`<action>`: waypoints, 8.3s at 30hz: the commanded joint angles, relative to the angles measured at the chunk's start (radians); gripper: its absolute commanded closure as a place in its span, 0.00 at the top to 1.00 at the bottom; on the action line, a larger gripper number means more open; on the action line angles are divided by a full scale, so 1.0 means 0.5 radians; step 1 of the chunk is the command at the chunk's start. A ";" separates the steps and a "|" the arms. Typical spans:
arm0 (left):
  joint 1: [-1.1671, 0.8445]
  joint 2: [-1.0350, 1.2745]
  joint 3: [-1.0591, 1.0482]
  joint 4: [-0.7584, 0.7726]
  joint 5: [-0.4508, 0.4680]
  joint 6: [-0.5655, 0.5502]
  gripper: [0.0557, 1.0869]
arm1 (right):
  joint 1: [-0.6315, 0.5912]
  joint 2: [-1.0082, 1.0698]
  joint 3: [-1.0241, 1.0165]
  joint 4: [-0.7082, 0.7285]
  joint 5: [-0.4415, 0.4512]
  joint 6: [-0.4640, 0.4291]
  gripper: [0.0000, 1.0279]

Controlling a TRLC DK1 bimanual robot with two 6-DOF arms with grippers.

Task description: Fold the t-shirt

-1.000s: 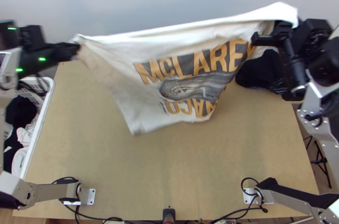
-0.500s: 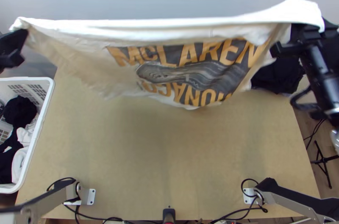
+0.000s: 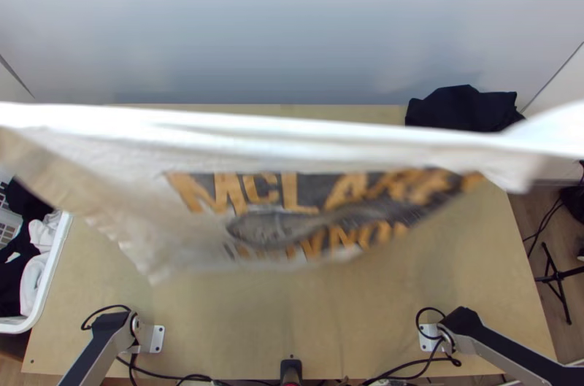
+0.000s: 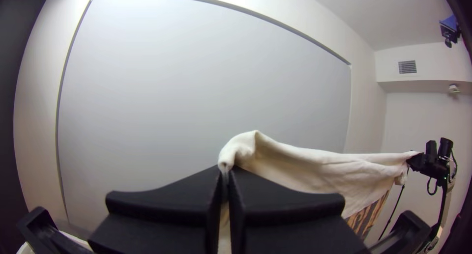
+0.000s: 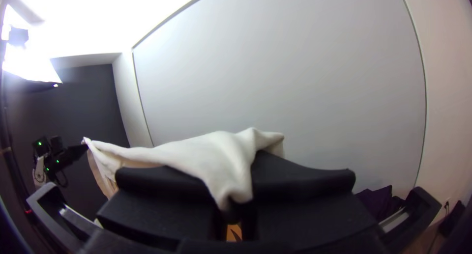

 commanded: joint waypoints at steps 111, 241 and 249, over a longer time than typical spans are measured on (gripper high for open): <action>-0.091 1.275 -2.645 2.036 -0.396 0.767 0.95 | -0.469 0.651 -3.148 1.918 -0.145 -0.185 0.91; -0.260 0.787 -2.694 0.256 0.159 1.227 0.04 | 0.510 0.565 -2.986 0.737 -0.768 -0.222 0.37; -0.180 0.790 -2.596 0.284 0.156 1.193 0.04 | 0.495 0.550 -2.989 0.734 -0.725 -0.222 0.36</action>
